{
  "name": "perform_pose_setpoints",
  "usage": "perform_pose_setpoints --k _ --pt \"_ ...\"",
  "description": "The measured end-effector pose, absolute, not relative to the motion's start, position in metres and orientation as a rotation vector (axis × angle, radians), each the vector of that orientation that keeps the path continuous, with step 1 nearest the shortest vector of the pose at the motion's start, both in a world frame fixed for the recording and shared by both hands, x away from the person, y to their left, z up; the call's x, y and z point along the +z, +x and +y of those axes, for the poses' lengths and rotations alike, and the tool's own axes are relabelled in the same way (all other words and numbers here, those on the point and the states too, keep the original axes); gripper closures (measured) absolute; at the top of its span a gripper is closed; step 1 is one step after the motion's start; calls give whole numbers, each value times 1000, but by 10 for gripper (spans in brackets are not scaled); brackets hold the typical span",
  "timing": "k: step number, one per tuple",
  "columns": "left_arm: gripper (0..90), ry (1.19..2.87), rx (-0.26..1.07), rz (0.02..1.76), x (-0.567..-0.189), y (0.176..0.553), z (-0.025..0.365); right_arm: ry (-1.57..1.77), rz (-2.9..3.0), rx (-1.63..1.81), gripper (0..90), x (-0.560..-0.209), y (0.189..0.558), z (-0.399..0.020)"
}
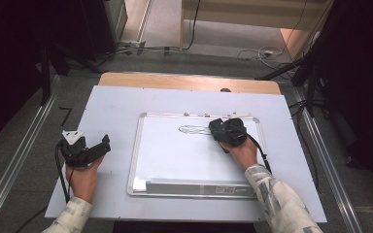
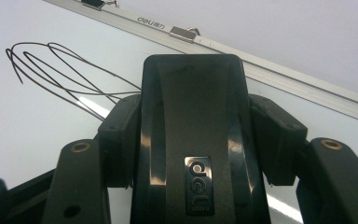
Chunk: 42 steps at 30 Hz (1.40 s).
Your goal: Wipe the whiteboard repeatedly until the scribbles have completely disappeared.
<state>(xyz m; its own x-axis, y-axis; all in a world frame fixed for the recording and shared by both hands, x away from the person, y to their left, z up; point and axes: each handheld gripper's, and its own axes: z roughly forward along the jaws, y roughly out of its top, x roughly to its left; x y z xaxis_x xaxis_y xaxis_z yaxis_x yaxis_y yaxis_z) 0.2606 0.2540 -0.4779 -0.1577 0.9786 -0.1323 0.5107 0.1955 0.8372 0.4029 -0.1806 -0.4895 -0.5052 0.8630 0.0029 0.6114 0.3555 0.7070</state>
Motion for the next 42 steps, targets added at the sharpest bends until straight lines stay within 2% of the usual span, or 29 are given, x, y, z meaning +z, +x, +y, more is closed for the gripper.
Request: perform_pose_setpoints --k 42 --pt "102 1400 846 1767 -478 261 254 1222 2309 947 377 -490 404 -134"
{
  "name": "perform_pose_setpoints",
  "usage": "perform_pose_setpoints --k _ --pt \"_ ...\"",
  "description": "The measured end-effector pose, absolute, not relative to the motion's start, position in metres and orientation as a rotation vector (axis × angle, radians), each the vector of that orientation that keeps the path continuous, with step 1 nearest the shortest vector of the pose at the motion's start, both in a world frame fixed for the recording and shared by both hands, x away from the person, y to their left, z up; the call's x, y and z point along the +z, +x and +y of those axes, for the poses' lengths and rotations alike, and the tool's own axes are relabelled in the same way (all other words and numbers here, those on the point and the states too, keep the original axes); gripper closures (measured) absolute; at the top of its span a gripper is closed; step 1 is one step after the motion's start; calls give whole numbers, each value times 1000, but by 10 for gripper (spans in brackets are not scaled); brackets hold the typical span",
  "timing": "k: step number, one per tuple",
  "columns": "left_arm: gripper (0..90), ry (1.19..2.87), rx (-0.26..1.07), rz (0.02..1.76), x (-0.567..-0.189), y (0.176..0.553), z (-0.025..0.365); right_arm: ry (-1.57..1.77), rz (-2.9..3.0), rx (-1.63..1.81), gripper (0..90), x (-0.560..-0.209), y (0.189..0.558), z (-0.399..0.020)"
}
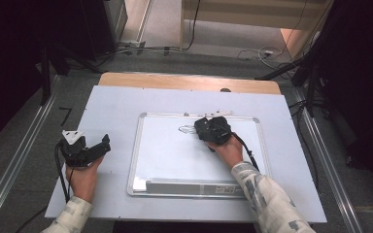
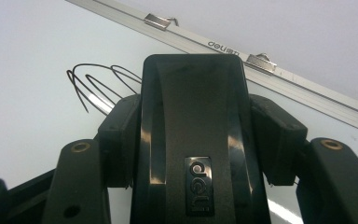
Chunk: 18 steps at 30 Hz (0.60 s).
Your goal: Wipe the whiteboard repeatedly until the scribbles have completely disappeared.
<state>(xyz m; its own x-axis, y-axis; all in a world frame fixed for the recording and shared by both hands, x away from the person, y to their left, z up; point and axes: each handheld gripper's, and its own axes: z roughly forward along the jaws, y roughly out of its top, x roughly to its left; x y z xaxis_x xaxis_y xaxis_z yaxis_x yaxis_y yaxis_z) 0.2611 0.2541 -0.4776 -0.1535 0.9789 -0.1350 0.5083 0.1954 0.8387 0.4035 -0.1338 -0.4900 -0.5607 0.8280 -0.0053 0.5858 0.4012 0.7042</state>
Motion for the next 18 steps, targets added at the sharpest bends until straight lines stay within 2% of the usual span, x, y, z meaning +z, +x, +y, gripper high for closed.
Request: perform_pose_setpoints --k 18 --pt "102 1401 845 1767 -477 261 255 1204 2326 958 377 -490 404 -110"
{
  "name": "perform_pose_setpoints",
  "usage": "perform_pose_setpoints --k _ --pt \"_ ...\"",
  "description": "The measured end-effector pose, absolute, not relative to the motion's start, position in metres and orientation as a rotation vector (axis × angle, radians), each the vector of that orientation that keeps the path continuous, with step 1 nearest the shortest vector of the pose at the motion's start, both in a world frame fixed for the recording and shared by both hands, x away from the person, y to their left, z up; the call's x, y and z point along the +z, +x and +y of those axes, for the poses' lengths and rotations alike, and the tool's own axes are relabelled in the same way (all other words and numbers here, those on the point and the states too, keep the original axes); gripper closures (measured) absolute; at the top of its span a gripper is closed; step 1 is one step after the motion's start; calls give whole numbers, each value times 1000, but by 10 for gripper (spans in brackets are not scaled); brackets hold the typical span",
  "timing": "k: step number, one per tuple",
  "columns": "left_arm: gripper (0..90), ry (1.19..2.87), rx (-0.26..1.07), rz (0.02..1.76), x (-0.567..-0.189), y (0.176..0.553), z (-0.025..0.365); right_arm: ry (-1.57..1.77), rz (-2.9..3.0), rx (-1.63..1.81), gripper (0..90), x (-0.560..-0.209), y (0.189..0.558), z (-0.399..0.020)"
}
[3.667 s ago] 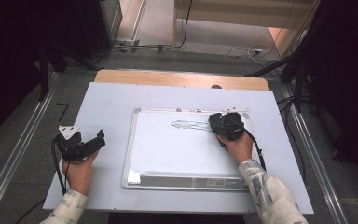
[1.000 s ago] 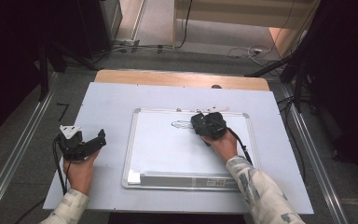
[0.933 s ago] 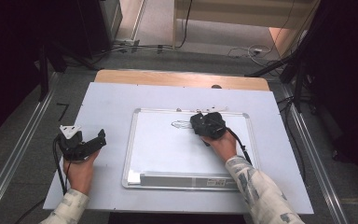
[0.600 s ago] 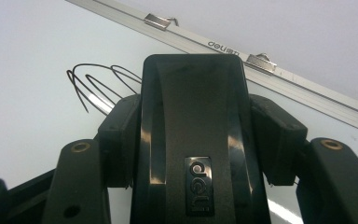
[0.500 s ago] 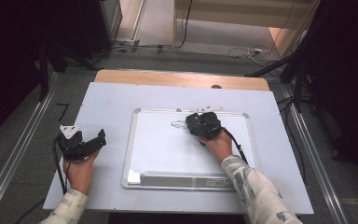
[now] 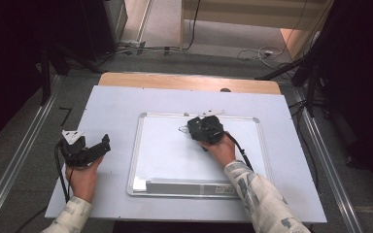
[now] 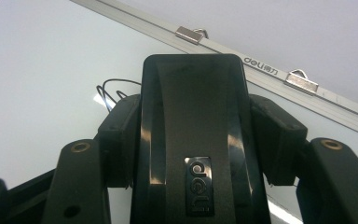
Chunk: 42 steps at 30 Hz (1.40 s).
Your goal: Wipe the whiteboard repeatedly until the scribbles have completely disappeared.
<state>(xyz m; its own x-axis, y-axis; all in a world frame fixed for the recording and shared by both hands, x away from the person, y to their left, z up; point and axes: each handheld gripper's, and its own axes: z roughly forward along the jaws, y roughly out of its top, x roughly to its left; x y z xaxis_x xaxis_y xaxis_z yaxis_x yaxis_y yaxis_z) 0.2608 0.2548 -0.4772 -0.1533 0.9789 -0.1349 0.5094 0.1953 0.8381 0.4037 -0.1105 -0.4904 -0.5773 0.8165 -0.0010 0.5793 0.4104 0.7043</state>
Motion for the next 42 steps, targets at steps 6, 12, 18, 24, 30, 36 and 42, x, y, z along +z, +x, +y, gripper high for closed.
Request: perform_pose_setpoints --k 6,12,18,24,30,36,42 --pt "102 1398 846 1766 -477 261 255 1195 2331 960 377 -491 404 -107" --pt "102 1397 847 1766 -477 261 255 1182 2340 967 377 -491 404 -99" --pt "102 1398 847 1764 -478 261 255 1175 2349 967 377 -491 403 -93" --pt "102 1398 845 1765 -477 261 255 1150 2365 975 377 -491 402 -83" --pt "102 1396 844 1766 -477 261 256 1137 2375 974 377 -491 400 -76" --pt "102 1396 844 1766 -477 261 256 1122 2383 984 377 -491 399 -70" --pt "102 1393 847 1768 -477 261 256 1112 2388 972 378 -491 399 -69"
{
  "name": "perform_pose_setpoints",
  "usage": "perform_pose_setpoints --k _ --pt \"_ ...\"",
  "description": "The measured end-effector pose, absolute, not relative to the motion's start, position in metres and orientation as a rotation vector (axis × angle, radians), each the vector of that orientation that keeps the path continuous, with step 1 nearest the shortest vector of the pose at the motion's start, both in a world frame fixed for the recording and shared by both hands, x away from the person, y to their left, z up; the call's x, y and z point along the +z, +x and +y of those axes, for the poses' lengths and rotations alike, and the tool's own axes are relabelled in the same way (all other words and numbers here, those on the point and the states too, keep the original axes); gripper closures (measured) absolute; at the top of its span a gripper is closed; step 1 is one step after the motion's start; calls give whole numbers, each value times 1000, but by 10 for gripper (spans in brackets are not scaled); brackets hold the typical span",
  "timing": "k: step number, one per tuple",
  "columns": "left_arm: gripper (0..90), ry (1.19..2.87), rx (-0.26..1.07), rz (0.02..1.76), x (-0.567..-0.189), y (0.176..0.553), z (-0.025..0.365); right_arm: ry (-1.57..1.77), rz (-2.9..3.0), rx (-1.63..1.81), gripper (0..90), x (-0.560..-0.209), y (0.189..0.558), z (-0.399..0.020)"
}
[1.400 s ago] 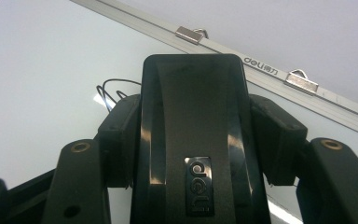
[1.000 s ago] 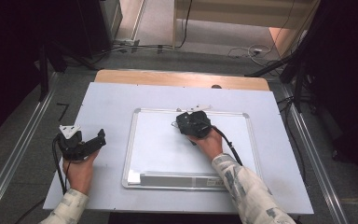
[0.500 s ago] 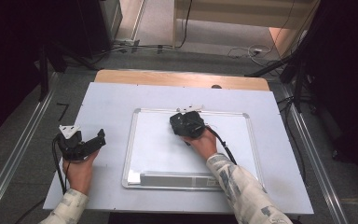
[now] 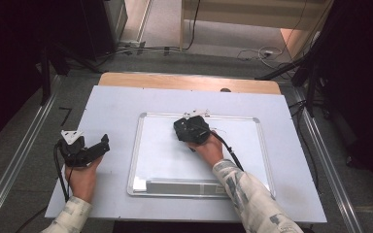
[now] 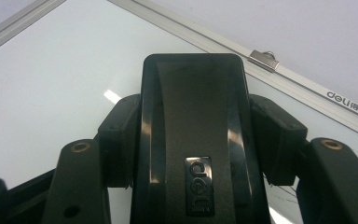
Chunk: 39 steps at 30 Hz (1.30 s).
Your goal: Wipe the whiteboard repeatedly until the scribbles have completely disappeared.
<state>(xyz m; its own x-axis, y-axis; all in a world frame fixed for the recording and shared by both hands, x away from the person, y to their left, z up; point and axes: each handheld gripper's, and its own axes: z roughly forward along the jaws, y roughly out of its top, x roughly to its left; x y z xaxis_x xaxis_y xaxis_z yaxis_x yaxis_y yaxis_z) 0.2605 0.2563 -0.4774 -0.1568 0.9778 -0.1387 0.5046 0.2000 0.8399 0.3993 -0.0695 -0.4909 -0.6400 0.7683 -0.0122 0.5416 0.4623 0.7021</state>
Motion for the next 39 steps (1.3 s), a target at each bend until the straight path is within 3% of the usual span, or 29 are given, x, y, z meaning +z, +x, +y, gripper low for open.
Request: perform_pose_setpoints --k 30,39 --pt "102 1388 852 1777 -478 257 259 1194 2347 943 378 -490 402 -109" --pt "102 1394 852 1774 -477 259 257 1200 2342 934 378 -490 402 -102"
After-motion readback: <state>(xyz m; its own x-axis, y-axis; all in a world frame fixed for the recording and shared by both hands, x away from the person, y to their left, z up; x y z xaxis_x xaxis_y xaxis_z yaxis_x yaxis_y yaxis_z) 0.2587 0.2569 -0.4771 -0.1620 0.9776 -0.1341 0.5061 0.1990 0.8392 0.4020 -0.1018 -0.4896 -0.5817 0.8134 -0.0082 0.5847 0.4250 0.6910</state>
